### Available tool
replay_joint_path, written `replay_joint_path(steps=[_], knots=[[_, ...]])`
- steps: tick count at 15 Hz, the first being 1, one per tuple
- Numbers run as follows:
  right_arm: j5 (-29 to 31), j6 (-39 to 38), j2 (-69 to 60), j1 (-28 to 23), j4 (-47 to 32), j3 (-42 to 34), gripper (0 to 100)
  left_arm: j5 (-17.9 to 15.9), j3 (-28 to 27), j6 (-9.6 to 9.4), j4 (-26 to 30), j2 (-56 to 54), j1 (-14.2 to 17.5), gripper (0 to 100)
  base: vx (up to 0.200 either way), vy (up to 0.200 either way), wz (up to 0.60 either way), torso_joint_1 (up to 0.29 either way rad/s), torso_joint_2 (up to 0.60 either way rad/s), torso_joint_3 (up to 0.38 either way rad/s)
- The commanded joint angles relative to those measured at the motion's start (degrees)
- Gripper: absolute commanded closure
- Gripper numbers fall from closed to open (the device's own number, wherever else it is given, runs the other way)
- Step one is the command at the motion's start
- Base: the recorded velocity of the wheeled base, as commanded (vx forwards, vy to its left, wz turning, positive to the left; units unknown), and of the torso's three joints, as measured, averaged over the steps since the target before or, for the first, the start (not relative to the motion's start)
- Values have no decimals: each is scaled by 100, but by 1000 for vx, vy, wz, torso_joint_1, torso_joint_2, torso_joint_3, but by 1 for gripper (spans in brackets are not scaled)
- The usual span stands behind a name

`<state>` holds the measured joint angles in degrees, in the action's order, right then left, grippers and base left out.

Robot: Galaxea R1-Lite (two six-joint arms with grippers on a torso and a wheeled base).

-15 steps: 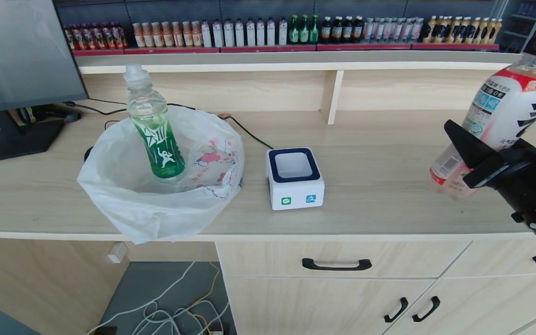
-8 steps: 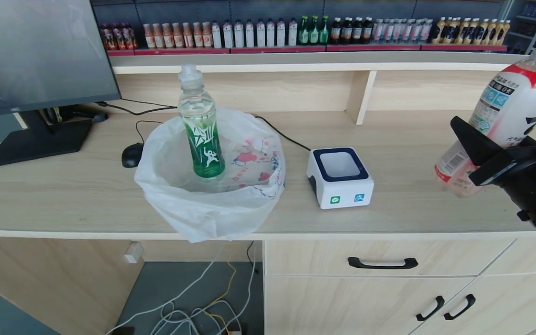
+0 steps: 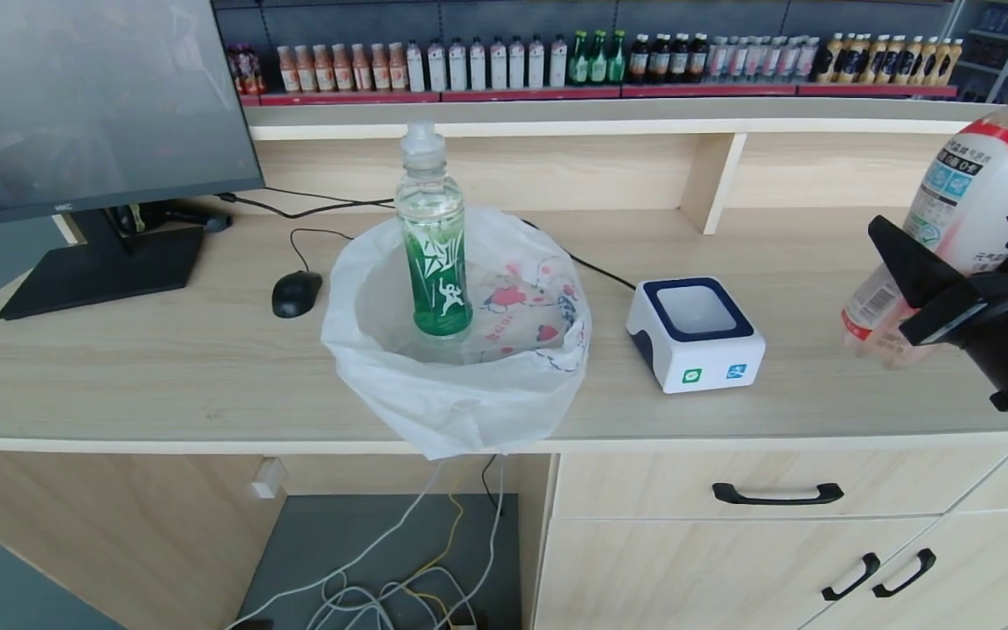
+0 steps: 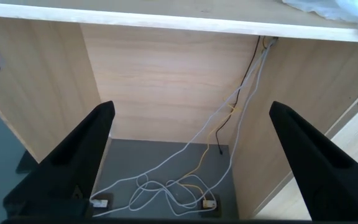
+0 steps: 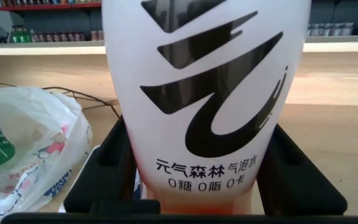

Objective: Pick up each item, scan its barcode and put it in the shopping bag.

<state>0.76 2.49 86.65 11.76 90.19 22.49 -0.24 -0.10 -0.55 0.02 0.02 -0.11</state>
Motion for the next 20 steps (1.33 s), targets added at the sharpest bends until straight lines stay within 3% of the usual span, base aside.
replay_joint_path(steps=[1,7,11,20], knots=[[-111,138,221,-60,-19,256,100,-2,1,2,-2,-2,2,0,0,0,0,0,0,0],[-691,1711,1196,406,-19,1319,100,7,1,2,-2,-2,2,0,0,0,0,0,0,0],[-1579,2740,1715,485,-19,1899,100,7,10,2,-2,-2,2,0,0,0,0,0,0,0],[-2923,3996,2040,643,-19,2031,100,7,1,2,-2,-2,2,0,0,0,0,0,0,0]])
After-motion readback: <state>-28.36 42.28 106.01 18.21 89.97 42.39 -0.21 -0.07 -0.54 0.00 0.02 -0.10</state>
